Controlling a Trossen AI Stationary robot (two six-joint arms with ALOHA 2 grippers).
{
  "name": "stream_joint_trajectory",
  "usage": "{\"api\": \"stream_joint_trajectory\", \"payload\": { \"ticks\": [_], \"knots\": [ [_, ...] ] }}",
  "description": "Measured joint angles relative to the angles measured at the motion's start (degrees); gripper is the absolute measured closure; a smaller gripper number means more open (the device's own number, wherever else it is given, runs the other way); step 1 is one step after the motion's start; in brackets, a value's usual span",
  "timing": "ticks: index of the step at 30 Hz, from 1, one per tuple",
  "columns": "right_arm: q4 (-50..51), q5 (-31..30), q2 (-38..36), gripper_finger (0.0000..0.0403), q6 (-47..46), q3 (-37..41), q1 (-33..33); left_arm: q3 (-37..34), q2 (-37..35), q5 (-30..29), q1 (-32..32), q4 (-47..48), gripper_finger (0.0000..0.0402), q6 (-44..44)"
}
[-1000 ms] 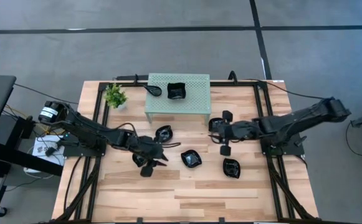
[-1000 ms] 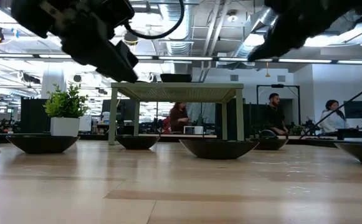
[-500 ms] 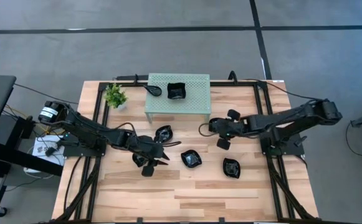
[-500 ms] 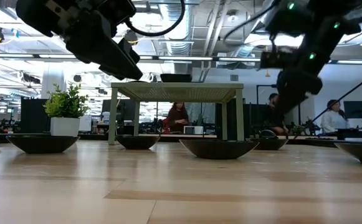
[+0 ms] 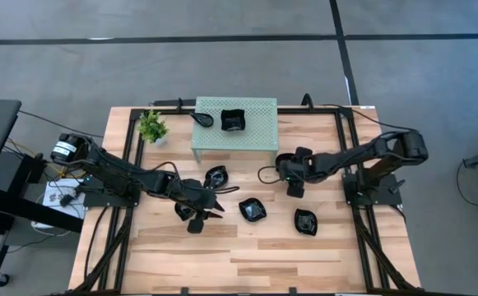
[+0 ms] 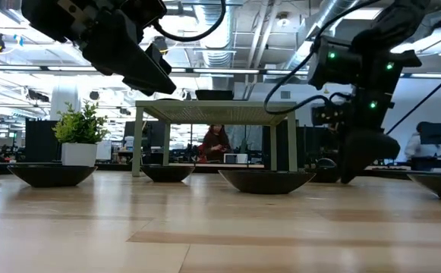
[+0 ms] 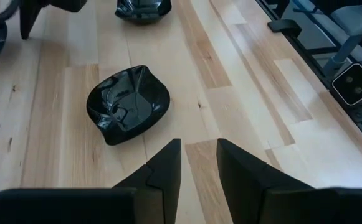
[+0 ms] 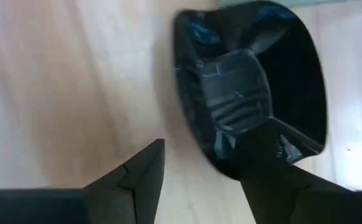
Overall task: Pick & Place Mini shaped plates
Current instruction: Put the leaf-shaped plate on the shelf
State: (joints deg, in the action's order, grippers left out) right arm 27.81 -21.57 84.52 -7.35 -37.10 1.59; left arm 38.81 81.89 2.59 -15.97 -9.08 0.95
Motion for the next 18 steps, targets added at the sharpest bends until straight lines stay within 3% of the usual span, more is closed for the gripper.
{"api": "stream_joint_trajectory", "payload": {
  "ticks": [7, 18],
  "knots": [
    [-0.2, -0.6, 0.8, 0.026, 1.9, -0.1, 1.3, 0.0, 0.0, 0.0, 0.0, -0.4, 0.0298, 0.0],
    [3.3, 3.1, 0.9, 0.039, 4.5, -1.9, 1.4, 0.0, 0.0, 0.0, 0.0, -0.4, 0.0298, 0.0]
  ]
}}
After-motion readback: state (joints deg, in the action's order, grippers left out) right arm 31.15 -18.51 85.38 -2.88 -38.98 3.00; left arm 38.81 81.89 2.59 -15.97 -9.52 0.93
